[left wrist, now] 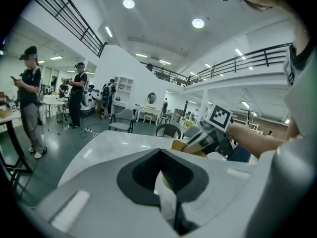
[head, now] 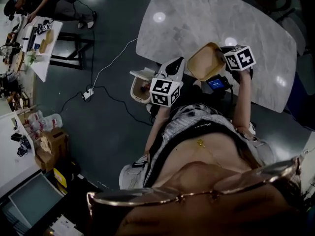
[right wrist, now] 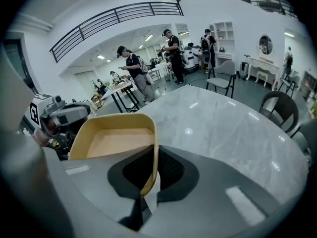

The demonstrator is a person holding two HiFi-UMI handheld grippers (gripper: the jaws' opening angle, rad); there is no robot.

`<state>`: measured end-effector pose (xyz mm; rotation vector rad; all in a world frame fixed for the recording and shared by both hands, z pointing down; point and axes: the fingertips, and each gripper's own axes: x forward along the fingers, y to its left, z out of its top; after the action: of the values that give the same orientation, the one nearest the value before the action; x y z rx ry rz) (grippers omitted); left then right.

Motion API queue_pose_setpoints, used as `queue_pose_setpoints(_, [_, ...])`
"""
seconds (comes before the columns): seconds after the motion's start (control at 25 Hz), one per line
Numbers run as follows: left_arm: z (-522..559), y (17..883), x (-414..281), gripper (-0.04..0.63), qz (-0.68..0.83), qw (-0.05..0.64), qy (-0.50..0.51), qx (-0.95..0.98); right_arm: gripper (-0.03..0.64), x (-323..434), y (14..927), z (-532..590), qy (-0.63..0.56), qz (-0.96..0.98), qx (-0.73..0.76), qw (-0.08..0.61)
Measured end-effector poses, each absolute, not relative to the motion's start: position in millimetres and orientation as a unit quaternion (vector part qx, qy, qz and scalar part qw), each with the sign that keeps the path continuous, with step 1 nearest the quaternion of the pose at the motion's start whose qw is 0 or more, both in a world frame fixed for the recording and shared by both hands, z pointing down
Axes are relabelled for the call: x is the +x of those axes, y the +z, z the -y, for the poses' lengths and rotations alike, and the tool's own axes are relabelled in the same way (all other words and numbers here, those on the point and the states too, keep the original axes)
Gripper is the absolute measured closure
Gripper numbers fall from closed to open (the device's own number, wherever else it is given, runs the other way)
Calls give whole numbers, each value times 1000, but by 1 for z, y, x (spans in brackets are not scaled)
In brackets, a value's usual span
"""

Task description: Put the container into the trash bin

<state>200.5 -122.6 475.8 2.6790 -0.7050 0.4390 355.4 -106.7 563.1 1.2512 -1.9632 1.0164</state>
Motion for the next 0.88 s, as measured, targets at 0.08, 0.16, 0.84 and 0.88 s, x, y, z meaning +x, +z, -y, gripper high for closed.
queue_pose_setpoints(0.08, [126,474,185,594,255,169,147,941,588,344,563,111,381,740,465,302])
queue_pose_setpoints(0.16, [128,469,166,594,262,171,136,940,588,331,561,114,381,741,462,306])
queue_pose_setpoints(0.84, [153,447,-30,594,318,131,86,935,588,130,560,155,370,783,418,275])
queue_pose_setpoints(0.88, [153,446,-44,594,324,129,80,934,588,117,562,157,369,785,413,276])
